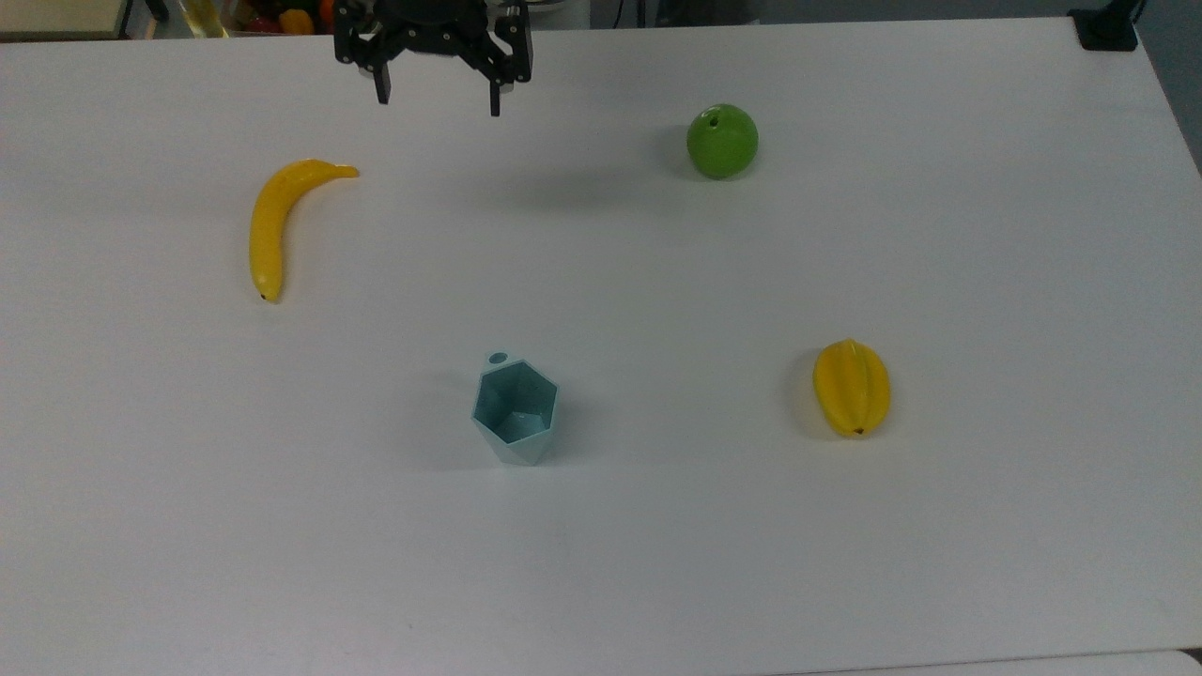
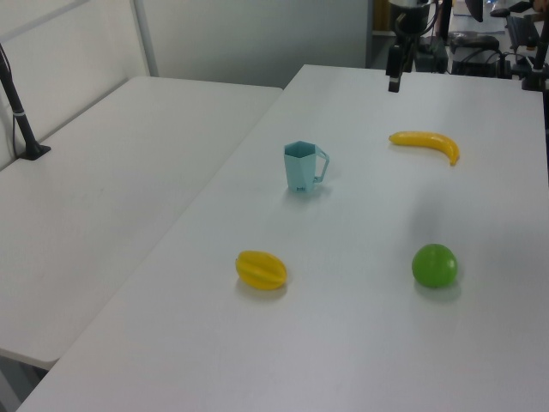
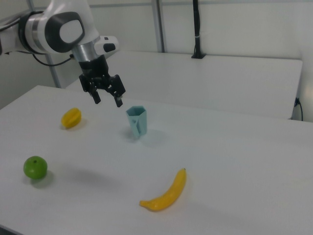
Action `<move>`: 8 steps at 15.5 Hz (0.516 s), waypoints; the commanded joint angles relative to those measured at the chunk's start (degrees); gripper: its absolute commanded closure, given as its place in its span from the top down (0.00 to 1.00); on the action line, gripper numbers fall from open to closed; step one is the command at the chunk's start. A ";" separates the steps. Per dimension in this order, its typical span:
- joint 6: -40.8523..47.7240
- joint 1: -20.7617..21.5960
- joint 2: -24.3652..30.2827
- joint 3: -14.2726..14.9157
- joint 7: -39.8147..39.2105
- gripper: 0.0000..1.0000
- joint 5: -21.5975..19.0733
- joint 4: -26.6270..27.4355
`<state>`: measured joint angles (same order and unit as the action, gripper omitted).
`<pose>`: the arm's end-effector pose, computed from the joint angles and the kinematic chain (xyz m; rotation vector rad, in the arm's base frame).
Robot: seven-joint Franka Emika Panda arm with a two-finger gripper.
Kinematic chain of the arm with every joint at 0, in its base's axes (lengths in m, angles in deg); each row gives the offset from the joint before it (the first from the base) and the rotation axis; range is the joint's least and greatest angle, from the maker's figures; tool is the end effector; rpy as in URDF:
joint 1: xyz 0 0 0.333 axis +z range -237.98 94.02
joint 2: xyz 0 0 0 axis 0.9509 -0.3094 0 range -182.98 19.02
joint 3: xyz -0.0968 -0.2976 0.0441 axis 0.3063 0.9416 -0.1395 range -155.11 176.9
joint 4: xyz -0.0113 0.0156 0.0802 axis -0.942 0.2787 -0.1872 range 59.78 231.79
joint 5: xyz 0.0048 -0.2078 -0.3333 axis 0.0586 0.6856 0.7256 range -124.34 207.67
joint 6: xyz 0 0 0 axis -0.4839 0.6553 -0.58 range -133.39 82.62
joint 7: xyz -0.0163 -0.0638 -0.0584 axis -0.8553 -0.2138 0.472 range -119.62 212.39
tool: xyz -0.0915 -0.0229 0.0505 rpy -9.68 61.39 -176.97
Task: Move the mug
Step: 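Move the open gripper down toward the teal hexagonal mug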
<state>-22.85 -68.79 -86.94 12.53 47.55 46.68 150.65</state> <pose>0.5984 0.0096 0.5573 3.0529 0.0389 0.1269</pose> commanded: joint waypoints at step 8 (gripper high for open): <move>-26.21 1.90 -16.30 -0.14 -5.38 1.00 0.35 -0.82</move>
<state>-43.65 -68.23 -99.48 12.14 43.10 46.72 150.56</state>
